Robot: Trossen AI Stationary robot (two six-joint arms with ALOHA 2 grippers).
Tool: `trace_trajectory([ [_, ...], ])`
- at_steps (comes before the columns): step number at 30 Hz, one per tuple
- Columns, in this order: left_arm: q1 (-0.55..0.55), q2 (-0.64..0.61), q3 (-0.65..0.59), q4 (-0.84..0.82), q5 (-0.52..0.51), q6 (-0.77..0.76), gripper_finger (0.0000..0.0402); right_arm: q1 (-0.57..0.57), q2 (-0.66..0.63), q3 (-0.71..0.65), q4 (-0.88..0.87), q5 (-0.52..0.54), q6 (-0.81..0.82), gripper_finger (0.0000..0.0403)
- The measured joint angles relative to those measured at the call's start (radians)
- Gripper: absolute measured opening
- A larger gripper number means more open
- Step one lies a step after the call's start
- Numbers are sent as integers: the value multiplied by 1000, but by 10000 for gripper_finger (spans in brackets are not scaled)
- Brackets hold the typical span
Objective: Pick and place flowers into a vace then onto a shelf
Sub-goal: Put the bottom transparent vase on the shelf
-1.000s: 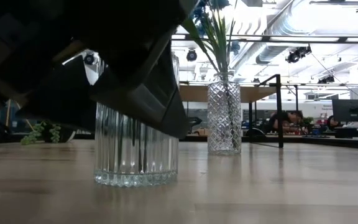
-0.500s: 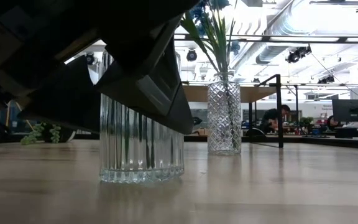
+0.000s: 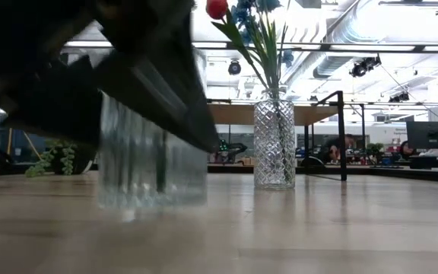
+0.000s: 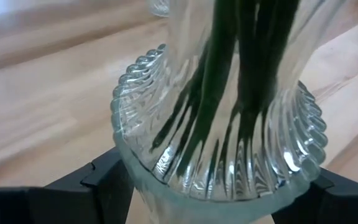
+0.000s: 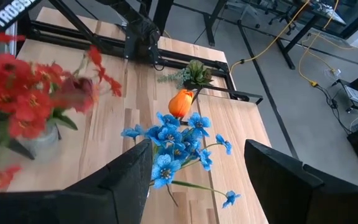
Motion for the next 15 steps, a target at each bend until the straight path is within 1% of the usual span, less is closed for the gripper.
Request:
trace_trajectory([
  [4,-10,-23,36,-100,-5,-26,318,0,0,0,-1,0,-1,245],
  [6,-16,-33,68,-201,-10,-47,318,0,0,0,0,0,-11,245],
  [8,-17,-41,110,-245,-16,-74,318,0,0,0,0,0,-18,245],
  [10,-23,-47,152,-360,-19,-102,318,0,0,0,1,8,-25,245],
  [13,-23,-52,234,-449,-33,-117,318,0,0,0,6,31,-51,245],
  [15,-22,-62,269,-467,-34,-71,318,0,0,0,8,50,-66,245],
])
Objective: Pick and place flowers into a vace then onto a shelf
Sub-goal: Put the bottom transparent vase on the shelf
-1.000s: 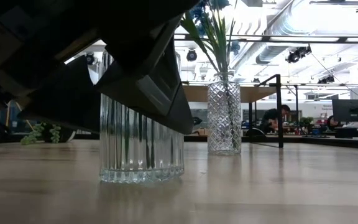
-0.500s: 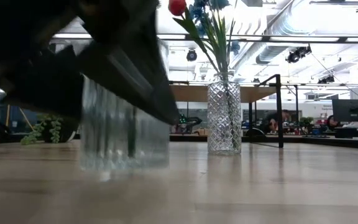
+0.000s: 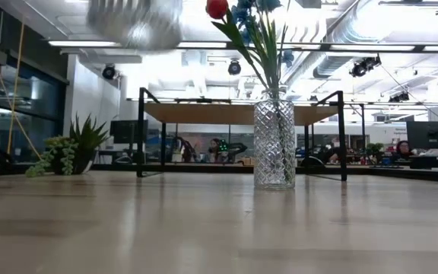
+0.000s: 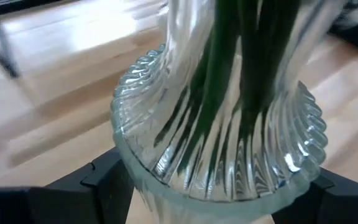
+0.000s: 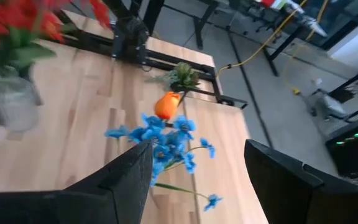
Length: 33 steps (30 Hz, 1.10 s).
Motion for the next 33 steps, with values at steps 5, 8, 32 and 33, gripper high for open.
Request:
trace_trajectory([
  [5,9,-50,47,7,-6,55,318,0,0,0,-8,65,-22,245],
  [8,10,-85,47,0,-38,66,318,0,0,0,-15,82,-34,245],
  [32,144,-428,46,7,-37,371,318,0,0,0,-106,218,-103,245],
  [33,154,-448,46,6,-47,408,318,0,0,0,-107,226,-110,245],
])
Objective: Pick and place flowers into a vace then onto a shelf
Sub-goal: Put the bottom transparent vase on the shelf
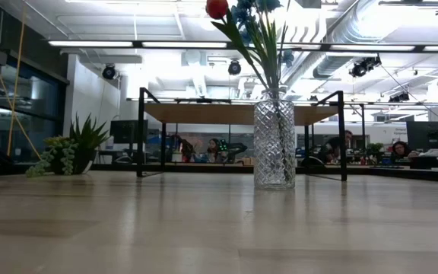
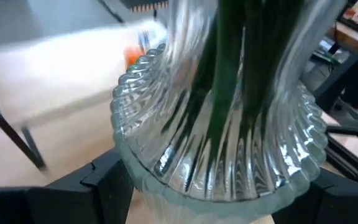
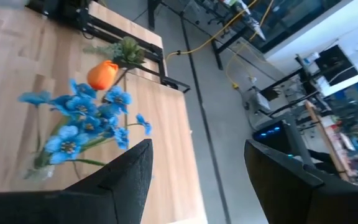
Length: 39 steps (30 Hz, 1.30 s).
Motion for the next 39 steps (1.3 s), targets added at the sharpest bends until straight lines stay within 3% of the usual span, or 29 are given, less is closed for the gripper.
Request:
trace_trajectory([
  [16,311,-246,0,3,-45,518,318,0,0,0,0,86,9,245],
  [23,458,-317,0,152,6,729,318,0,0,0,0,116,10,245],
  [29,625,-329,0,307,146,927,318,0,0,0,0,116,44,245],
  [34,777,-310,-1,390,348,1054,318,0,0,0,-1,109,76,245],
  [39,884,-302,-76,561,544,1163,318,0,0,0,-30,108,123,245],
])
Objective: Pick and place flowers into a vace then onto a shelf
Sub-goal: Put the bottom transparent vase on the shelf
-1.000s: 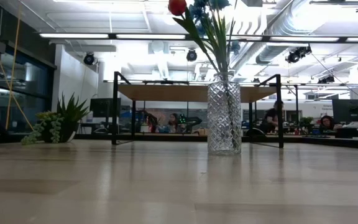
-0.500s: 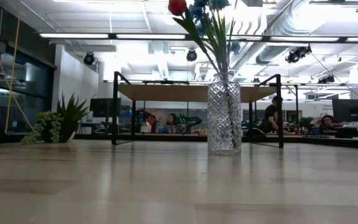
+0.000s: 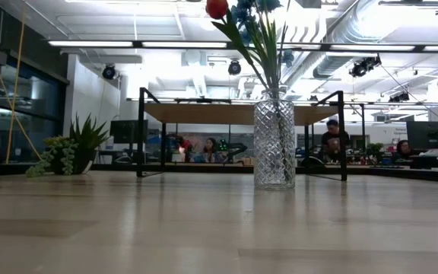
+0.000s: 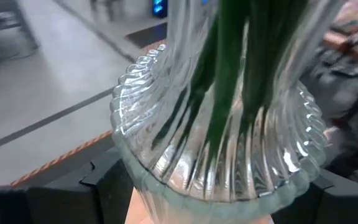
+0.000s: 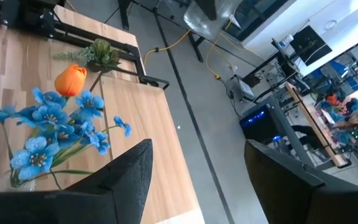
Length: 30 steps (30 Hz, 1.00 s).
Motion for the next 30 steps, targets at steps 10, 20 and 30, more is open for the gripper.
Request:
trace_trajectory([
  [10,80,-4,-226,97,64,63,318,0,0,0,-98,-32,128,245],
  [20,90,-87,-575,410,151,129,318,0,0,0,-101,-55,172,245],
  [30,156,-231,-858,619,228,105,318,0,0,0,-96,-84,211,245],
])
